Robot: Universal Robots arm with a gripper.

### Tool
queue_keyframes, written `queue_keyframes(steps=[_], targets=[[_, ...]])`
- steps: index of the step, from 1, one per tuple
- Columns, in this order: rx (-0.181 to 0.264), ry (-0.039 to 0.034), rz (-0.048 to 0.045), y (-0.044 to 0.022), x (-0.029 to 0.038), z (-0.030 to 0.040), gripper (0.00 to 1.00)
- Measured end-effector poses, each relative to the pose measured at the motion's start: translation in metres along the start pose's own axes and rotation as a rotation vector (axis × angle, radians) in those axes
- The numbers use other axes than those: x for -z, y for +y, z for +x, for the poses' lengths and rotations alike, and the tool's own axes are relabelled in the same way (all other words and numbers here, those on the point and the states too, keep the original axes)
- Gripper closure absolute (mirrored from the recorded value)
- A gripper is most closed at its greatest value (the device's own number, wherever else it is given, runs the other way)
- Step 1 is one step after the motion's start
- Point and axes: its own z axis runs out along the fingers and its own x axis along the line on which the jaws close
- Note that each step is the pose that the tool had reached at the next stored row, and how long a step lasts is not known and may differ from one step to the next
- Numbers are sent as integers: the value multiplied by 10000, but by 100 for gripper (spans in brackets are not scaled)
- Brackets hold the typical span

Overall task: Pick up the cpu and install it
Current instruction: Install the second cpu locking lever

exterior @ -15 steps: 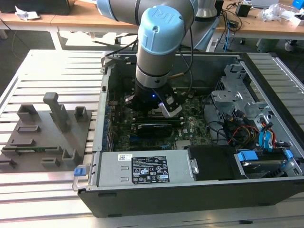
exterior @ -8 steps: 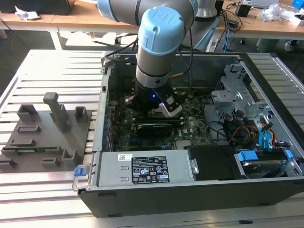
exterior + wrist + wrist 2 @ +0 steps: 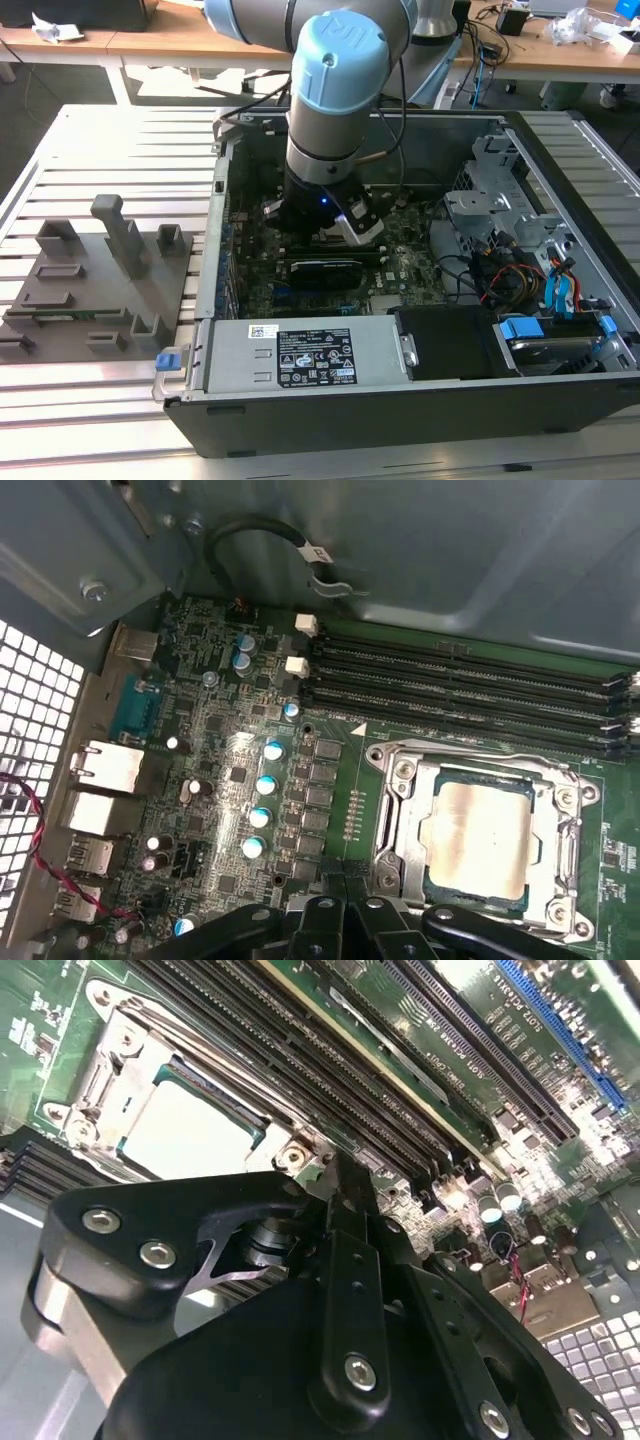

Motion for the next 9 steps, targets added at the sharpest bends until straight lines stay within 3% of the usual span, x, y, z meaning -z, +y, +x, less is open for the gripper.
queue_keyframes(steps=[2,5,7,9], targets=[[-13,39,93,6,4,-83,89],[-21,67,211,21,66,-147,89],[-42,141,411,31,86,-230,89],[-71,245,716,60,84,-324,89]])
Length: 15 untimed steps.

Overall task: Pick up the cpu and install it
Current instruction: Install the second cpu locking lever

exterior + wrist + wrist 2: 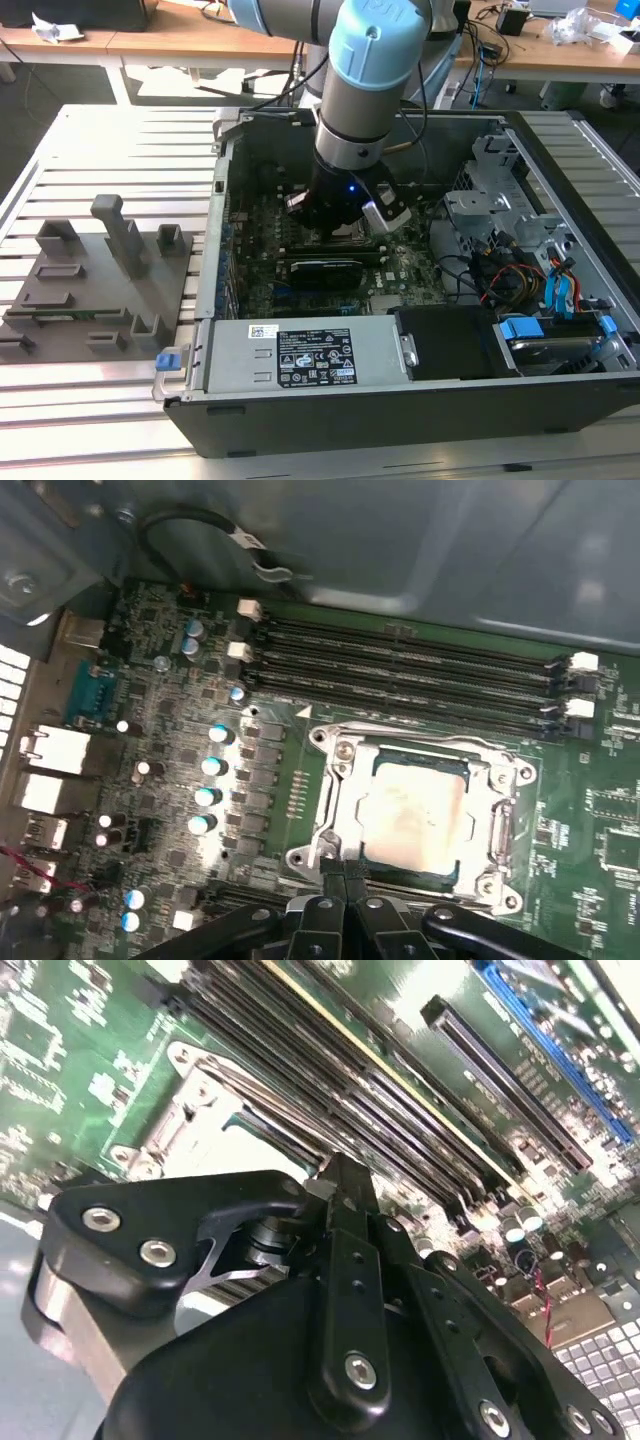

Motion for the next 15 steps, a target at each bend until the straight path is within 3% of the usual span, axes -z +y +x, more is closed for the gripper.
queue_keyframes(steps=[3,6,7,8,12,14,15], targets=[[-40,141,387,51,-2,-96,89],[-64,250,599,104,-6,-161,89],[-77,313,699,150,-9,-207,89],[-87,349,752,198,-15,-237,89],[-93,368,832,356,-35,-269,89],[-97,376,884,381,-37,-273,89],[-105,393,984,387,-36,-275,89]])
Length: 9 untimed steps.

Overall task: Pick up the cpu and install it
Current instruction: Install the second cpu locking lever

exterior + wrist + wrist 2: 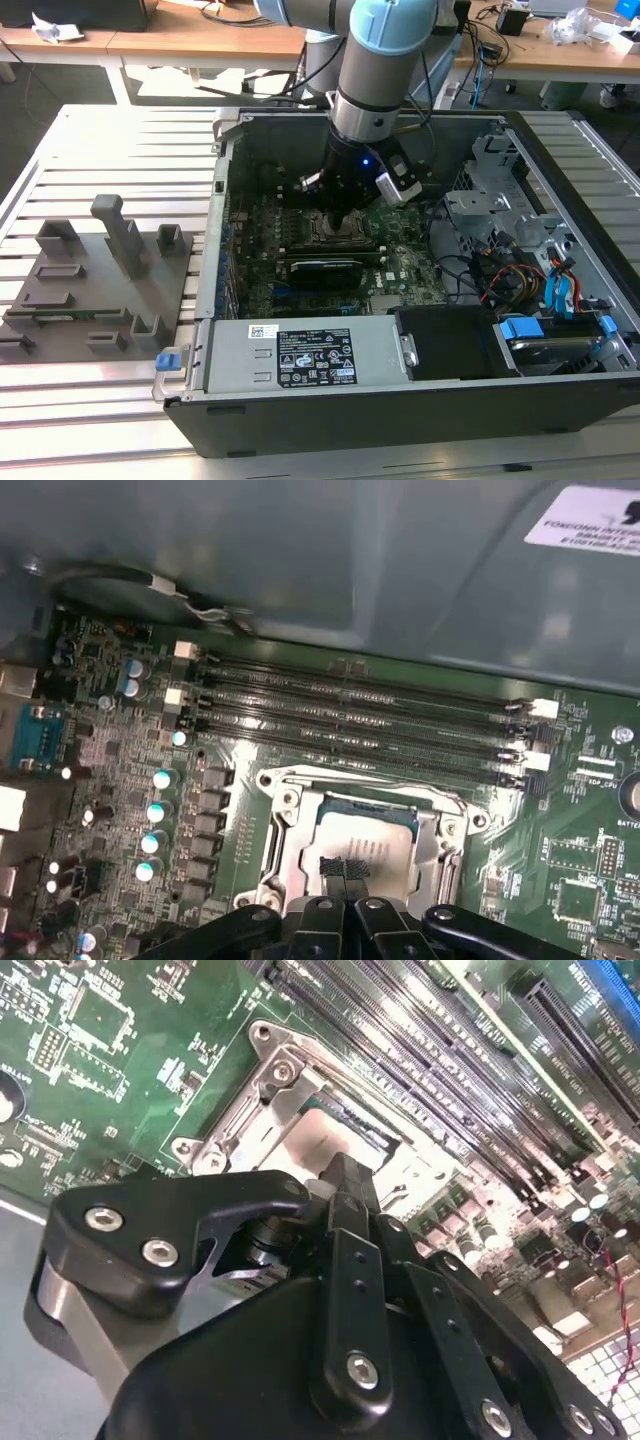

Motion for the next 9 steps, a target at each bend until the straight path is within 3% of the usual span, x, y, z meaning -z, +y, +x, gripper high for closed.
queue_keyframes(steps=[2,3,5,7,9], targets=[[-31,53,322,24,2,-8,89],[-51,91,528,44,3,-16,89],[-78,142,793,82,4,-37,89],[-83,161,864,94,44,-45,89],[-87,167,898,100,159,-35,89]])
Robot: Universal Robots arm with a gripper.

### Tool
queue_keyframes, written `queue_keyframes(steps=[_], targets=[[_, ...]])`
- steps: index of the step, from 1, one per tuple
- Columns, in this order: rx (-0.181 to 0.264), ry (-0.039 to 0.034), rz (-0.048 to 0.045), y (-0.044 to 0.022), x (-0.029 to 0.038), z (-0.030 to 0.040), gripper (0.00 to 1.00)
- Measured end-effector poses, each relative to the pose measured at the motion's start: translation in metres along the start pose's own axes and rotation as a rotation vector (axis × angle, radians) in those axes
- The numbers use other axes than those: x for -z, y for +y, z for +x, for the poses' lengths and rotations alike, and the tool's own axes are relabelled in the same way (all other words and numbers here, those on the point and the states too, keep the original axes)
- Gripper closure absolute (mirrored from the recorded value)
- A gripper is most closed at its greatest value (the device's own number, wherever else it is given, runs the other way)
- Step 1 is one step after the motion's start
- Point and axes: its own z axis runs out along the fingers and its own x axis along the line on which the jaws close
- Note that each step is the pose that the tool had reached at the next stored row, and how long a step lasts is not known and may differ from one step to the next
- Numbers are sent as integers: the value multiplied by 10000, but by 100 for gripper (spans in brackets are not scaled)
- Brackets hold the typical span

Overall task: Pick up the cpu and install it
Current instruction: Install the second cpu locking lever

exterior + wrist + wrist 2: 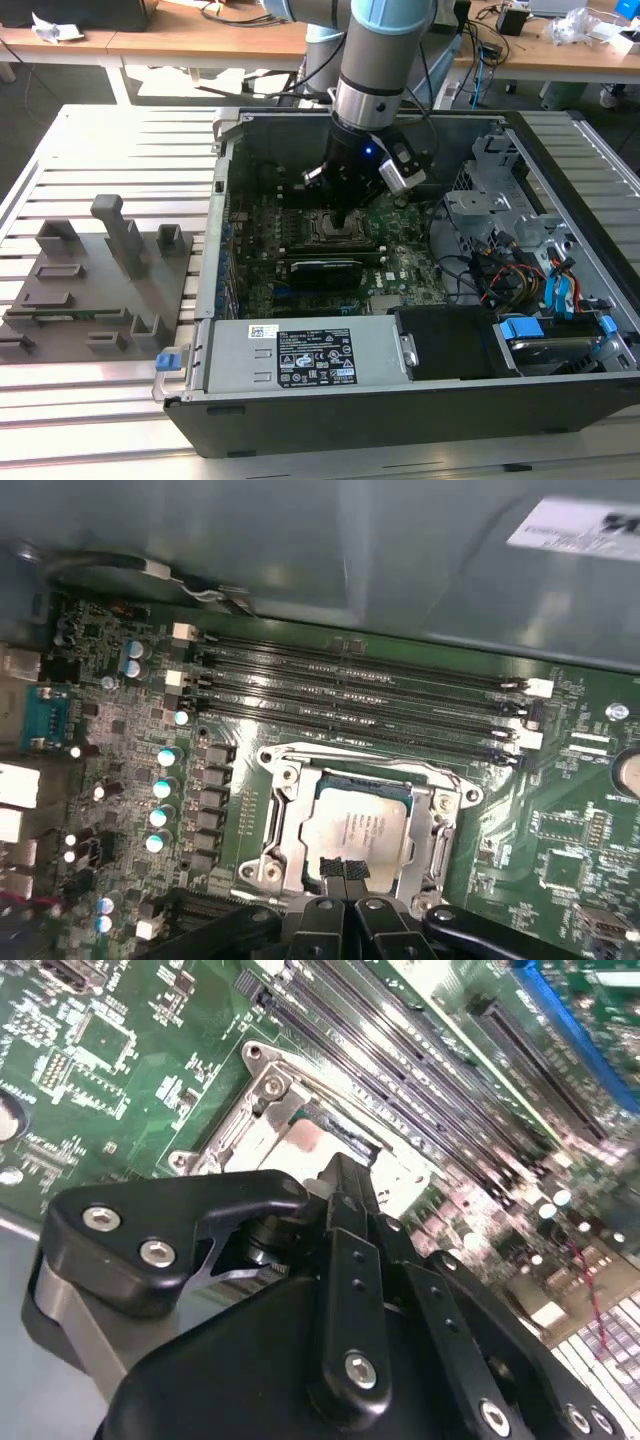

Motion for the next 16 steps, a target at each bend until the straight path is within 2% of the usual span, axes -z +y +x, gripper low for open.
queue_keyframes(steps=[3,5,7,16], targets=[[-3,5,36,-10,215,23,89],[-5,7,42,-14,294,32,89],[-5,6,40,-15,317,34,89],[-5,6,40,-16,332,35,89]])
